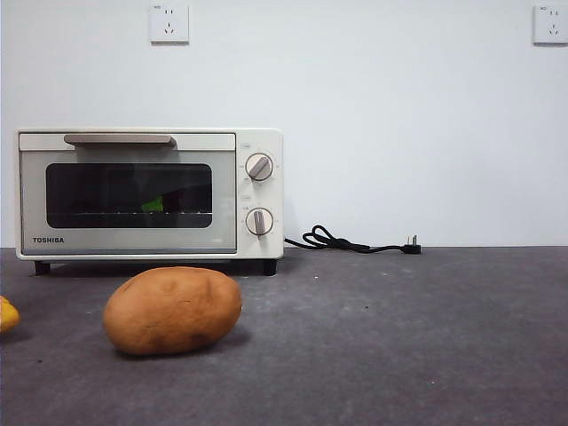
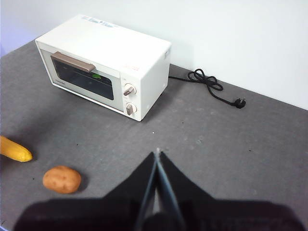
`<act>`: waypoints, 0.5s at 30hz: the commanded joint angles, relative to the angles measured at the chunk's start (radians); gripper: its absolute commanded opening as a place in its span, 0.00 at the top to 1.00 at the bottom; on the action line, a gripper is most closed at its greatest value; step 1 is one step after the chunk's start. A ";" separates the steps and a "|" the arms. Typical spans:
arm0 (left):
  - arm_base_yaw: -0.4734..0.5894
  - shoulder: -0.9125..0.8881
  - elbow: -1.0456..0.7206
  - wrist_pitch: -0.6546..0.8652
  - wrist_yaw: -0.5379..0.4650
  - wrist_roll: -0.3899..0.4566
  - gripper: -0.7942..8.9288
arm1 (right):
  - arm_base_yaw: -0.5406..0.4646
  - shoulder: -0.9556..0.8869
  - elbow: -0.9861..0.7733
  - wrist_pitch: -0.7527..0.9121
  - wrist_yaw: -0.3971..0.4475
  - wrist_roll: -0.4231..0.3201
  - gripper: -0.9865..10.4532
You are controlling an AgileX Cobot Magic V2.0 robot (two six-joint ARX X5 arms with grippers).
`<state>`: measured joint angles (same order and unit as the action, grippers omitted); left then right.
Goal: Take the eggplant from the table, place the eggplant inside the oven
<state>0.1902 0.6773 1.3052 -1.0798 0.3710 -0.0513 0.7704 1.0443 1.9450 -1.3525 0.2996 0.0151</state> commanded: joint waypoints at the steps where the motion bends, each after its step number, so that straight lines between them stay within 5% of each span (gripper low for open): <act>1: -0.002 0.001 -0.002 0.004 0.002 0.040 0.92 | 0.002 0.001 -0.001 -0.023 0.006 0.010 0.91; 9: -0.004 -0.016 -0.003 0.111 -0.004 0.296 0.92 | 0.002 0.007 -0.001 -0.023 0.008 0.010 0.91; 15: -0.018 -0.136 -0.058 0.300 0.006 0.361 0.92 | 0.002 0.013 -0.001 -0.023 0.008 0.010 0.91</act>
<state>0.1761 0.5697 1.2613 -0.8108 0.3733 0.2684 0.7708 1.0550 1.9450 -1.3525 0.3042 0.0151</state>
